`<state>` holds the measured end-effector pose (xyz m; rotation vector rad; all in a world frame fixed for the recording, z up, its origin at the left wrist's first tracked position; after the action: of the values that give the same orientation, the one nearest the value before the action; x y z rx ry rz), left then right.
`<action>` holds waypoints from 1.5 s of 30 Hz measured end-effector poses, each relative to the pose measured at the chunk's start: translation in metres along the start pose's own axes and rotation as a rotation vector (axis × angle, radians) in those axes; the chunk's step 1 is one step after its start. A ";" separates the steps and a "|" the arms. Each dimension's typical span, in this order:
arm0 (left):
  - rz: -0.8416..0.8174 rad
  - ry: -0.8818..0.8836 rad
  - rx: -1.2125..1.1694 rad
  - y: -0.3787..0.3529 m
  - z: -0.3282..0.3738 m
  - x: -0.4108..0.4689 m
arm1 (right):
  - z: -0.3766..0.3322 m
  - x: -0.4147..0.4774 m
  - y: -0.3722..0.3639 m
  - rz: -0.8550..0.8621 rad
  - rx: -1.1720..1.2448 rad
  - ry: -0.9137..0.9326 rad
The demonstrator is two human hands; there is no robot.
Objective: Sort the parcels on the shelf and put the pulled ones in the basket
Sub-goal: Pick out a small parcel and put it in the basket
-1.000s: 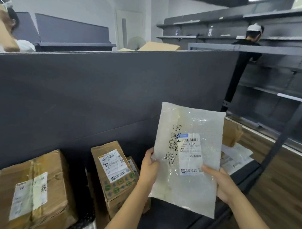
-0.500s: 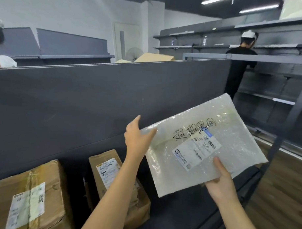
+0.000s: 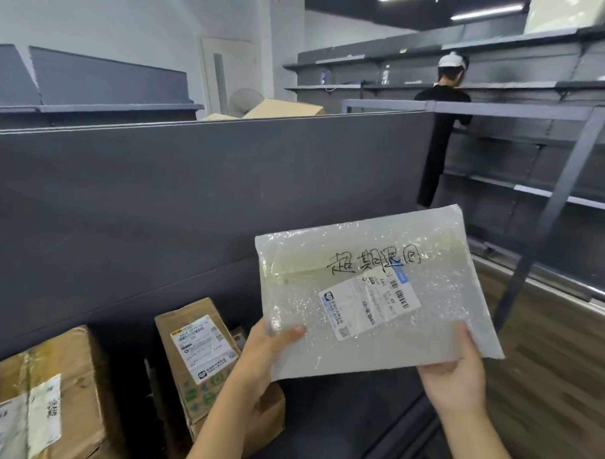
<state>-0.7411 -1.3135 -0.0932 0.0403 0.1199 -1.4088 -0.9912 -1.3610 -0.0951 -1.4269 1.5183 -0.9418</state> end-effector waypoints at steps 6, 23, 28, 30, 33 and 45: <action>-0.057 0.053 -0.044 -0.007 -0.015 -0.011 | -0.052 -0.014 0.026 0.084 -0.197 0.046; -0.264 0.317 0.149 -0.137 -0.165 -0.033 | -0.165 -0.106 0.209 0.467 -0.314 0.205; -0.162 0.407 0.209 -0.172 -0.188 -0.026 | -0.194 -0.082 0.237 0.461 -0.356 0.148; -0.091 0.485 0.190 -0.190 -0.202 -0.025 | -0.207 -0.067 0.247 0.470 -0.423 0.100; -0.050 0.642 0.109 -0.221 -0.231 -0.031 | -0.230 -0.047 0.263 0.461 -0.620 -0.007; 0.185 1.091 -0.238 -0.295 -0.409 -0.021 | -0.194 0.076 0.393 0.262 -1.856 -0.121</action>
<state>-1.0596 -1.2993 -0.4849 0.6061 1.1501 -1.0444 -1.3194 -1.4116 -0.3907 -2.1260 2.4029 1.1584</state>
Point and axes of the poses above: each hand's wrist, its own x-axis towards the middle knuckle, its own y-axis out of the back of the hand, z = x × y, the point moved 3 cm from there along x, towards the middle knuckle, and after that the axes turned 14 degrees about x, right-handed, at the moved point
